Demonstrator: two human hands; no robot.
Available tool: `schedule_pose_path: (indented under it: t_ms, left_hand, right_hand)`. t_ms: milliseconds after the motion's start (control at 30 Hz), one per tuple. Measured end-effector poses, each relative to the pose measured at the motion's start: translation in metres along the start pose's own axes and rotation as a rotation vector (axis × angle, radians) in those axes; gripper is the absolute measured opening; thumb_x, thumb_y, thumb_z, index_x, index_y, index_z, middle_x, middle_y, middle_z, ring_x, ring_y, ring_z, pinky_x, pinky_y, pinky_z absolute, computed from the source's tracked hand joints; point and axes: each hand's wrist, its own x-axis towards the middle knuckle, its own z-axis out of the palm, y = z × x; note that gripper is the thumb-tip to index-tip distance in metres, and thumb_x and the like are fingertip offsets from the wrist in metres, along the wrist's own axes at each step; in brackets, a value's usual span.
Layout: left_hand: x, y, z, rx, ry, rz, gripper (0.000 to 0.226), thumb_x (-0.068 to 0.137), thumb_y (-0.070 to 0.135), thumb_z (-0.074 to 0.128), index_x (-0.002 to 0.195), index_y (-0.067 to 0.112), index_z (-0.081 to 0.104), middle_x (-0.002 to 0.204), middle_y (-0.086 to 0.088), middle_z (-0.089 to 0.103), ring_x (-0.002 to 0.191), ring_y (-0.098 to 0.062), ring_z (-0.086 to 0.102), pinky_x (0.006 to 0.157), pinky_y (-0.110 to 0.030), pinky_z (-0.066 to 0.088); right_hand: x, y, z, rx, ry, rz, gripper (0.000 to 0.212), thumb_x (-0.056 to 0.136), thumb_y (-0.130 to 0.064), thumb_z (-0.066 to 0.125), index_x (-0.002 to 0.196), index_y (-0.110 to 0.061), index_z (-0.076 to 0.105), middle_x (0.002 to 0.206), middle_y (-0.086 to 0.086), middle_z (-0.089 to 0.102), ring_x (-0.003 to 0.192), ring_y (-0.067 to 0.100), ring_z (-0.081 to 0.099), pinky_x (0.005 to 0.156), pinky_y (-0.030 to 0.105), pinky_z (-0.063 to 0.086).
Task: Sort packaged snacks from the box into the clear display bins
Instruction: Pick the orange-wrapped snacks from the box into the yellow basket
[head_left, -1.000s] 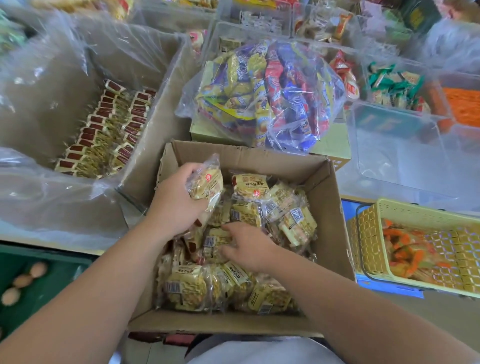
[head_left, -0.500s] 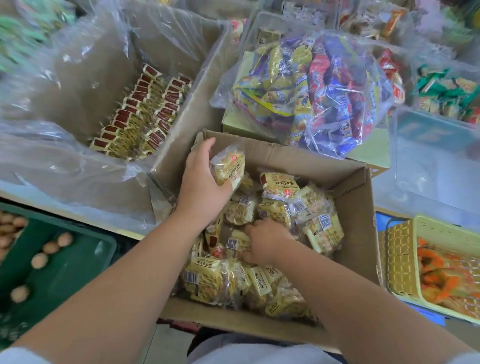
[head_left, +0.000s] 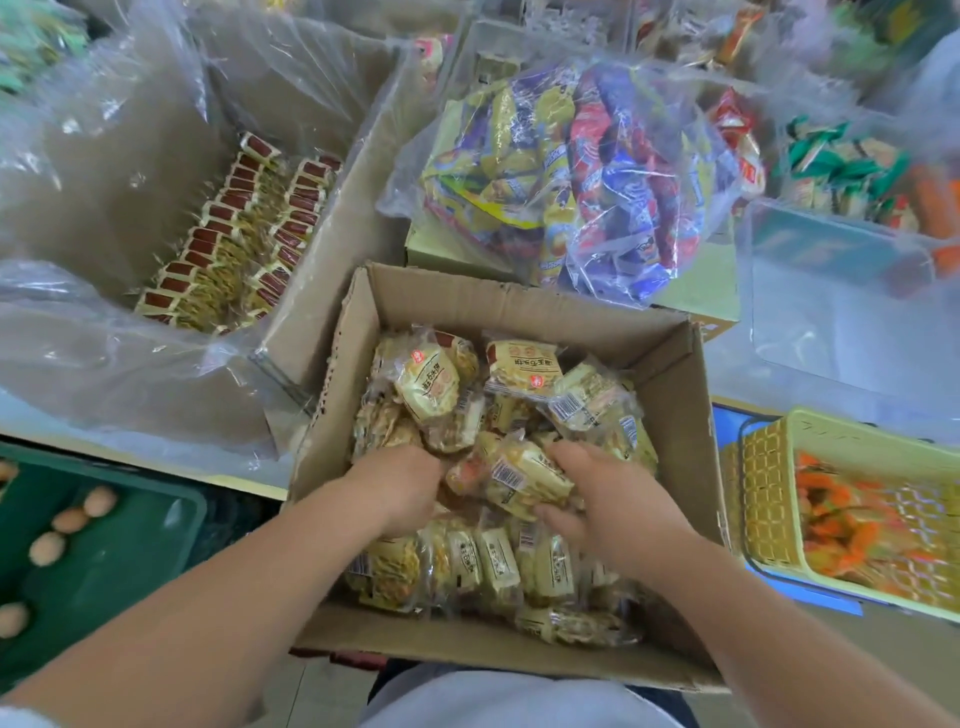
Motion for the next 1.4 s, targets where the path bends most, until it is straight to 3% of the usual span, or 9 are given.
schedule_pose_path:
  t_ms: [133,267,467,600,833,933,1167,1267,1400]
  left_hand:
    - [0.015,0.008,-0.002,0.203,-0.062,0.021,0.017,0.095,0.006,0.049,0.092,0.012,0.064,0.090,-0.002,0.063,0.078,-0.020,0.061,0.069,-0.033,0.054]
    - [0.029,0.017,-0.002,0.454,-0.095,0.082,0.028,0.096,0.004,0.054,0.070,0.014,0.053,0.072,0.001,0.053,0.062,-0.014,0.050,0.063,-0.032,0.050]
    - [0.051,0.015,0.006,0.565,-0.163,0.162,0.016,0.095,0.004,0.061,0.083,0.014,0.061,0.084,-0.001,0.059,0.080,-0.019,0.061,0.080,-0.037,0.058]
    - [0.059,0.013,0.008,0.479,-0.234,0.180,0.030,0.095,0.003,0.058,0.124,0.010,0.060,0.083,0.003,0.058,0.067,-0.011,0.053,0.058,-0.025,0.043]
    - [0.065,0.019,0.011,0.584,-0.363,0.101,0.014,0.094,0.007,0.061,0.104,0.011,0.069,0.080,0.003,0.057,0.069,-0.013,0.055,0.063,-0.028,0.047]
    - [0.064,0.019,0.007,0.565,-0.381,0.103,0.021,0.095,0.005,0.058,0.113,0.009,0.069,0.081,0.003,0.055,0.074,-0.016,0.056,0.070,-0.030,0.049]
    - [0.063,0.016,-0.013,0.248,-0.215,0.083,0.027,0.103,0.026,0.058,0.127,0.014,0.058,0.101,0.002,0.065,0.086,-0.016,0.066,0.073,-0.032,0.060]
    - [0.070,0.020,-0.013,-0.098,-0.124,0.024,0.033,0.106,0.031,0.053,0.132,0.012,0.058,0.105,0.001,0.066,0.090,-0.015,0.064,0.071,-0.028,0.053]
    - [0.076,0.036,-0.002,-0.507,-0.068,-0.099,0.062,0.105,0.028,0.055,0.160,0.016,0.031,0.161,-0.010,0.040,0.140,-0.031,0.047,0.108,-0.039,0.043]
  right_hand:
    - [-0.021,0.016,-0.025,0.087,0.177,0.102,0.046,0.086,-0.050,0.071,0.119,-0.039,0.041,0.093,-0.016,0.058,0.071,0.004,0.057,0.057,0.024,0.048]
    - [-0.035,0.029,-0.036,-0.051,0.111,0.222,0.055,0.089,-0.051,0.068,0.133,-0.039,0.036,0.114,-0.005,0.064,0.088,0.021,0.067,0.067,0.037,0.056]
    - [-0.031,0.022,-0.014,-0.152,0.167,0.264,0.056,0.090,-0.044,0.067,0.135,-0.038,0.035,0.117,-0.003,0.057,0.100,0.026,0.064,0.068,0.036,0.049]
    - [-0.027,0.023,0.003,-0.192,0.238,0.271,0.052,0.089,-0.038,0.067,0.136,-0.032,0.044,0.124,0.002,0.055,0.109,0.028,0.057,0.087,0.042,0.052]
    - [-0.031,0.024,0.015,-0.138,0.306,0.228,0.055,0.088,-0.039,0.069,0.137,-0.034,0.046,0.134,0.002,0.052,0.121,0.028,0.052,0.096,0.045,0.051]
    - [-0.032,0.024,0.015,-0.118,0.311,0.214,0.056,0.087,-0.039,0.069,0.137,-0.034,0.046,0.134,0.001,0.052,0.121,0.027,0.052,0.097,0.046,0.050]
    - [-0.034,0.028,0.016,-0.031,0.315,0.195,0.052,0.093,-0.035,0.065,0.139,-0.037,0.041,0.140,0.000,0.047,0.122,0.026,0.054,0.094,0.044,0.051]
    - [-0.033,0.027,0.016,0.037,0.331,0.204,0.051,0.094,-0.034,0.063,0.138,-0.039,0.038,0.138,-0.003,0.046,0.120,0.024,0.054,0.087,0.044,0.054]
    - [-0.032,0.028,0.018,0.129,0.364,0.237,0.057,0.093,-0.027,0.065,0.141,-0.041,0.036,0.143,-0.005,0.040,0.125,0.023,0.052,0.086,0.041,0.056]
